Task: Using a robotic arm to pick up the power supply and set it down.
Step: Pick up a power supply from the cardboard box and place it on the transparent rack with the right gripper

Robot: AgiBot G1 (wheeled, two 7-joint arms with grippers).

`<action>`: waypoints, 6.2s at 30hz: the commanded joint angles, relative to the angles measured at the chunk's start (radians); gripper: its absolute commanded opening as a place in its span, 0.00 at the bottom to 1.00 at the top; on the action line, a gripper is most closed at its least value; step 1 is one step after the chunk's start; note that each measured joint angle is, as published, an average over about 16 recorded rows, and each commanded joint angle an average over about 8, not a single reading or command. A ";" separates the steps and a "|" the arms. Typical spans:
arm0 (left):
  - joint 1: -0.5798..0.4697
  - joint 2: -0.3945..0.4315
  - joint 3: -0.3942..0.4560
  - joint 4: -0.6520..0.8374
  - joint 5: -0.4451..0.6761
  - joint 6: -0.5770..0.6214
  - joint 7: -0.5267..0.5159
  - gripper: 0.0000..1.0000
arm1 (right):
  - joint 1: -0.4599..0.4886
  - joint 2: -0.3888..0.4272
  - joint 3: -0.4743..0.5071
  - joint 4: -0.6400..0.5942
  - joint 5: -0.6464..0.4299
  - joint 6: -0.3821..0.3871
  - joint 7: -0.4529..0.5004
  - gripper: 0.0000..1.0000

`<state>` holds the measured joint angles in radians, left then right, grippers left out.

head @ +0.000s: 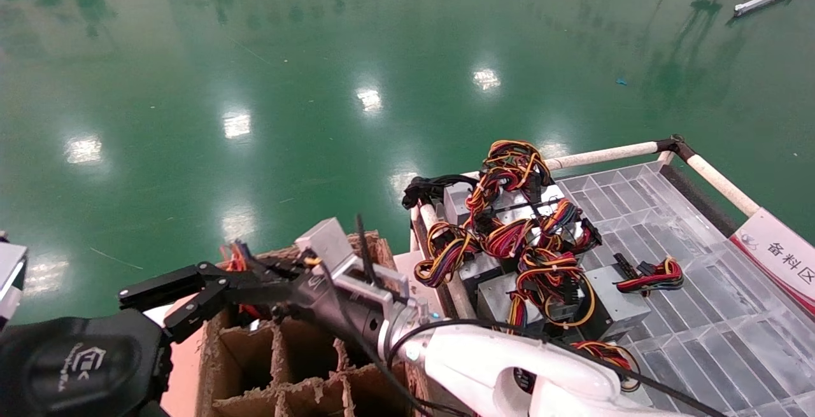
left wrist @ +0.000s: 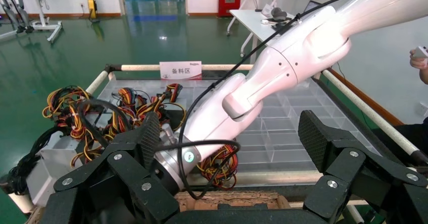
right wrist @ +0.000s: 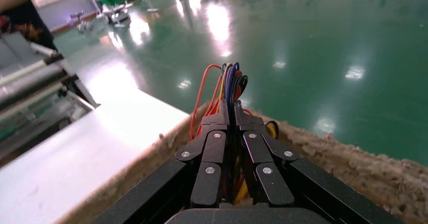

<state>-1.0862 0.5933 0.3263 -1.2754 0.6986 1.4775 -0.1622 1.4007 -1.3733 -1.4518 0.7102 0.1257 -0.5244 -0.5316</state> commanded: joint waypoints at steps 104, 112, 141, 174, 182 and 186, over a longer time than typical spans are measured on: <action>-0.001 -0.001 0.003 0.000 -0.002 -0.001 0.001 1.00 | 0.769 1.431 -0.067 0.652 -0.605 -0.527 0.508 0.00; -0.001 -0.001 0.003 0.000 -0.002 -0.001 0.001 1.00 | 0.765 1.510 -0.056 0.652 -0.657 -0.565 0.565 0.00; -0.001 -0.001 0.004 0.000 -0.002 -0.002 0.002 1.00 | 0.607 1.414 -0.398 0.647 -0.461 -0.248 0.473 0.00; -0.001 -0.002 0.004 0.000 -0.003 -0.002 0.002 1.00 | 0.463 1.329 -0.471 0.646 -0.094 -0.182 0.204 0.00; -0.001 -0.002 0.005 0.000 -0.003 -0.002 0.002 1.00 | 0.398 1.352 -0.522 0.645 0.015 -0.184 0.128 0.50; -0.001 -0.002 0.005 0.000 -0.003 -0.002 0.002 1.00 | 0.382 1.348 -0.534 0.645 0.052 -0.181 0.108 0.97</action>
<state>-1.0871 0.5914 0.3309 -1.2752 0.6952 1.4754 -0.1598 1.7891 -0.0240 -1.9814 1.3551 0.1634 -0.7063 -0.4147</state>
